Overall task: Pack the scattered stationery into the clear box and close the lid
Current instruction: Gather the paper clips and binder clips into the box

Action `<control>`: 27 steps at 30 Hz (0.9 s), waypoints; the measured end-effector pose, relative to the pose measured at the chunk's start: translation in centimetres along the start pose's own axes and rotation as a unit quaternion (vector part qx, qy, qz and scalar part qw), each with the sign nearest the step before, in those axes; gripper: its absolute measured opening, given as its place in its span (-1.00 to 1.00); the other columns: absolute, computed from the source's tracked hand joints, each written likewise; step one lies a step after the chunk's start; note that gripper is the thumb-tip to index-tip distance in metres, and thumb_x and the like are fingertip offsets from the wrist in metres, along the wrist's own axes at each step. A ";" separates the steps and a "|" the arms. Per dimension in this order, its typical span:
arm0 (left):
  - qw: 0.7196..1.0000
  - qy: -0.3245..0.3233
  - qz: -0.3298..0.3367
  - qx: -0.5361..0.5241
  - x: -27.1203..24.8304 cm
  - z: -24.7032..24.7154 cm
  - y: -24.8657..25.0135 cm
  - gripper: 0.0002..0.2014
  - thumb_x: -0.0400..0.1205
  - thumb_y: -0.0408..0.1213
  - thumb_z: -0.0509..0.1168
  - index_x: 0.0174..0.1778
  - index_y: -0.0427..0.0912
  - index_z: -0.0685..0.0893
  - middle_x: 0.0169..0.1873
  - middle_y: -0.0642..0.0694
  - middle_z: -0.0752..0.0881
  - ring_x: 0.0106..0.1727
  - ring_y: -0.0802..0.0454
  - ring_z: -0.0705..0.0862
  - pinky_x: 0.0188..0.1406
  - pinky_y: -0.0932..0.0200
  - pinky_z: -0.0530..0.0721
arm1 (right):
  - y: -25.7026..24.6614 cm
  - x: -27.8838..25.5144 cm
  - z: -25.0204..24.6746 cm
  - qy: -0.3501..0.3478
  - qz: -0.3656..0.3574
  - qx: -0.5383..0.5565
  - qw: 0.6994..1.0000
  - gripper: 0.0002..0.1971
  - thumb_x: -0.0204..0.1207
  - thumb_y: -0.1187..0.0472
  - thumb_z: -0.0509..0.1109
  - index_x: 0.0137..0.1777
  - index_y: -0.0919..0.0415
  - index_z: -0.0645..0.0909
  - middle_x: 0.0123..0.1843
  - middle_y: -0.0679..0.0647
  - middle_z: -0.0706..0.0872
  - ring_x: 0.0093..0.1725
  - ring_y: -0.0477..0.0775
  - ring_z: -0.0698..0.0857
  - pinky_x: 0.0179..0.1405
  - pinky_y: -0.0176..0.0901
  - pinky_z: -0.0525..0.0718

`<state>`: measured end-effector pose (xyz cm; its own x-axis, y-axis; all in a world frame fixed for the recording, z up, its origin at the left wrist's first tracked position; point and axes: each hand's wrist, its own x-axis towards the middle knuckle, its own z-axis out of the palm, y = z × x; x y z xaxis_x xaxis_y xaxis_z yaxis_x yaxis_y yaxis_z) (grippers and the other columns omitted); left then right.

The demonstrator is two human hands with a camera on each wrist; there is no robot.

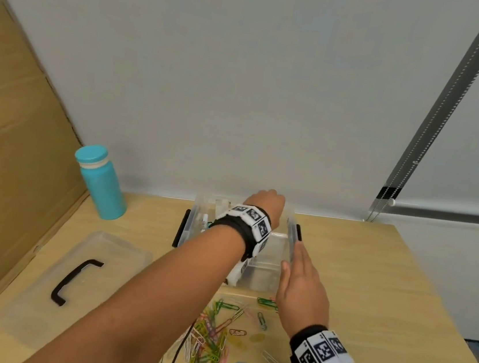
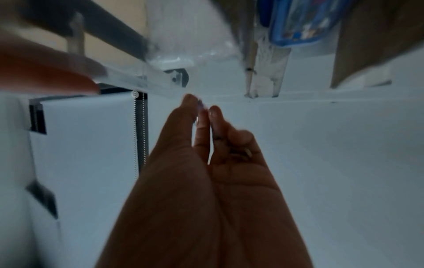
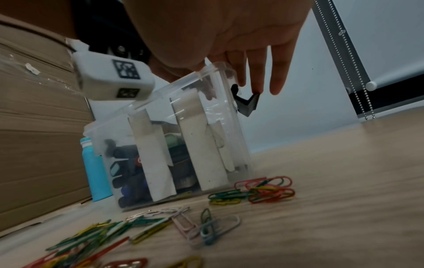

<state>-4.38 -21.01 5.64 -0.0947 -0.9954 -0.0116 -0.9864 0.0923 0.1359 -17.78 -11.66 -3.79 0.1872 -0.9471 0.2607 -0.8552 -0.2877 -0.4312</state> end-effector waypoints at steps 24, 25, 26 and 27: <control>0.972 0.075 -0.031 -0.221 -22.1 1.3 -10.0 -0.81 0.66 -0.25 0.23 0.16 -0.02 0.65 0.08 0.12 0.64 0.01 0.24 0.63 0.07 0.25 0.63 | -0.1 -1.1 -0.1 -0.018 0.008 -0.003 1.000 -0.42 0.69 -0.05 -0.02 0.67 0.13 0.10 0.70 0.13 0.12 0.62 0.24 0.23 0.55 0.21 0.34; 0.973 0.059 -0.053 -0.215 -23.4 2.1 -10.8 -0.83 0.65 -0.22 0.24 0.12 0.02 0.65 0.06 0.13 0.65 -0.01 0.26 0.63 0.04 0.26 0.64 | -0.6 -1.6 -0.5 0.000 0.002 -0.009 1.000 -0.41 0.68 -0.03 0.05 0.66 0.14 0.11 0.71 0.15 0.08 0.64 0.28 0.16 0.58 0.24 0.27; 0.975 0.039 -0.076 -0.205 -24.5 2.9 -11.5 -0.86 0.65 -0.17 0.25 0.08 0.05 0.65 0.04 0.14 0.65 -0.04 0.26 0.63 0.00 0.25 0.65 | -1.3 -2.1 -0.9 0.024 -0.019 -0.010 0.999 -0.41 0.65 0.00 0.13 0.64 0.16 0.16 0.69 0.18 0.09 0.64 0.31 0.13 0.59 0.24 0.22; 0.975 0.011 -0.100 -0.198 -25.5 3.7 -12.2 -0.90 0.63 -0.13 0.27 0.03 0.06 0.64 0.01 0.13 0.66 -0.07 0.25 0.63 -0.03 0.24 0.66 | -2.1 -2.8 -1.3 0.043 -0.053 -0.008 0.998 -0.44 0.62 0.04 0.21 0.59 0.17 0.23 0.66 0.20 0.14 0.62 0.31 0.15 0.57 0.22 0.22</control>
<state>9.58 3.36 0.58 0.1012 -0.9933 -0.0566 -0.8558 -0.1159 0.5041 -17.16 -8.22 -2.49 0.2350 -0.8961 0.3764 -0.8411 -0.3816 -0.3834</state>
